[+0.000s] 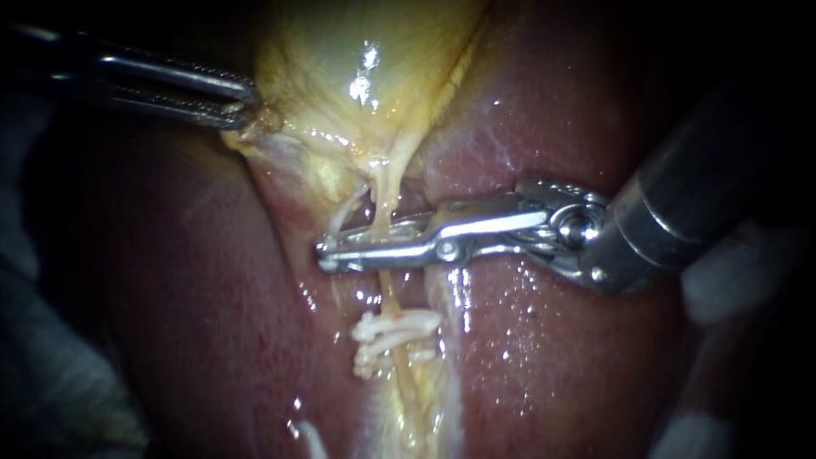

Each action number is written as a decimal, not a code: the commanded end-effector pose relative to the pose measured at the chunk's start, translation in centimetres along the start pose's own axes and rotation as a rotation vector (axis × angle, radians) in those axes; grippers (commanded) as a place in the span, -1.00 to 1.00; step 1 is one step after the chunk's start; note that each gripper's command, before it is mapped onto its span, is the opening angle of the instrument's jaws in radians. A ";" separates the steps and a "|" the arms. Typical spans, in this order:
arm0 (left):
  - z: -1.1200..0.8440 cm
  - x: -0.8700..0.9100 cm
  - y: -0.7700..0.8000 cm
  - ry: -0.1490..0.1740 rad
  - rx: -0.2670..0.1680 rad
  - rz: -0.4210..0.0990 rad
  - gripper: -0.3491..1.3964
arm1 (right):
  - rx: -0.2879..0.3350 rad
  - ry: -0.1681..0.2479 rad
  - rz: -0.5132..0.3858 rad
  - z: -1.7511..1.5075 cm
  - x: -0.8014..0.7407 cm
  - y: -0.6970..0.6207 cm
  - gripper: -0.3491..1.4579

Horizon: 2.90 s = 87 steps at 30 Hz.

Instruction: Going back third clip right tube

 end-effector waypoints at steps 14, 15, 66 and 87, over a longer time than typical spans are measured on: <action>0.00 0.00 -0.03 0.000 -0.001 0.001 -1.00 | -0.118 0.008 -0.168 -0.01 -0.02 0.27 -0.16; 0.00 0.00 -0.04 0.000 -0.001 0.001 -1.00 | -0.124 0.011 -0.170 -0.02 -0.04 0.31 -0.15; -0.02 -0.01 -0.03 -0.001 -0.002 0.001 -1.00 | -0.371 -0.157 -0.438 -0.87 0.07 -0.18 -0.08; 0.06 -0.05 -0.10 0.001 0.002 0.004 -1.00 | -0.506 -0.369 -0.752 -1.11 0.14 -1.18 -0.06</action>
